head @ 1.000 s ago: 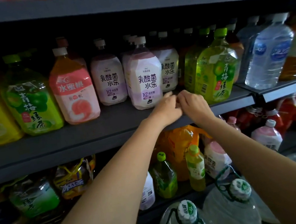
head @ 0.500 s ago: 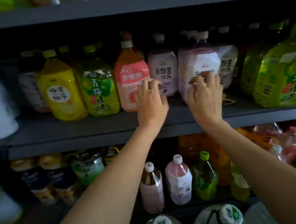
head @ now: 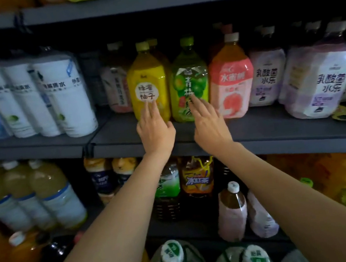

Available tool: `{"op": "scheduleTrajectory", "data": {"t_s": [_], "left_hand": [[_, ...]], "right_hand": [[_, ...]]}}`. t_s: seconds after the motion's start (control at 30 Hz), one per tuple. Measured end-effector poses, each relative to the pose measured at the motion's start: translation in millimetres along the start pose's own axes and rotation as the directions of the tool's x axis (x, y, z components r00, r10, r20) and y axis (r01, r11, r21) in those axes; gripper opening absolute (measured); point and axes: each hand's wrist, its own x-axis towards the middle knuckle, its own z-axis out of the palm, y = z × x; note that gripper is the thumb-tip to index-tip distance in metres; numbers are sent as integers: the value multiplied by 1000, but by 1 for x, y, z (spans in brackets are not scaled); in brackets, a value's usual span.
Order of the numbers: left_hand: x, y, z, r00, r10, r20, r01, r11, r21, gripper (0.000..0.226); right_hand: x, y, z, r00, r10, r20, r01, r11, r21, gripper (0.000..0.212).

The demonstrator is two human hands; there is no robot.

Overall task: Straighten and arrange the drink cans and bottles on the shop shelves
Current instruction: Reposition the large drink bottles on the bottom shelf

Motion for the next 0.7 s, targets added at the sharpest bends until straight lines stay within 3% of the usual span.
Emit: {"op": "scheduleTrajectory", "data": {"t_s": [0.13,0.3,0.4,0.53,0.63,0.7], "left_hand": [[-6,-3,4,999,7,-40,-8,1000,-28,56],[-31,0,20,980,169,-108,-180,979,-94,43],[-37,-2,25,959,257,-118,-268,960,-81,42],[-39,-1,25,961,255,-107,-260,965,-42,42],[-41,4,24,962,252,-107,-255,967,-13,43],[-44,6,23,949,288,-131,-292,956,-13,41]], "right_hand": [[0,2,0,999,3,54,1,996,-84,73],[-1,5,-5,992,6,127,11,991,-131,76],[1,9,-8,985,-13,170,30,995,-99,76],[0,13,-9,983,-50,175,56,998,-31,75],[-11,17,-10,995,-37,90,29,995,90,61],[-24,22,-11,991,22,-130,-3,989,146,41]]}}
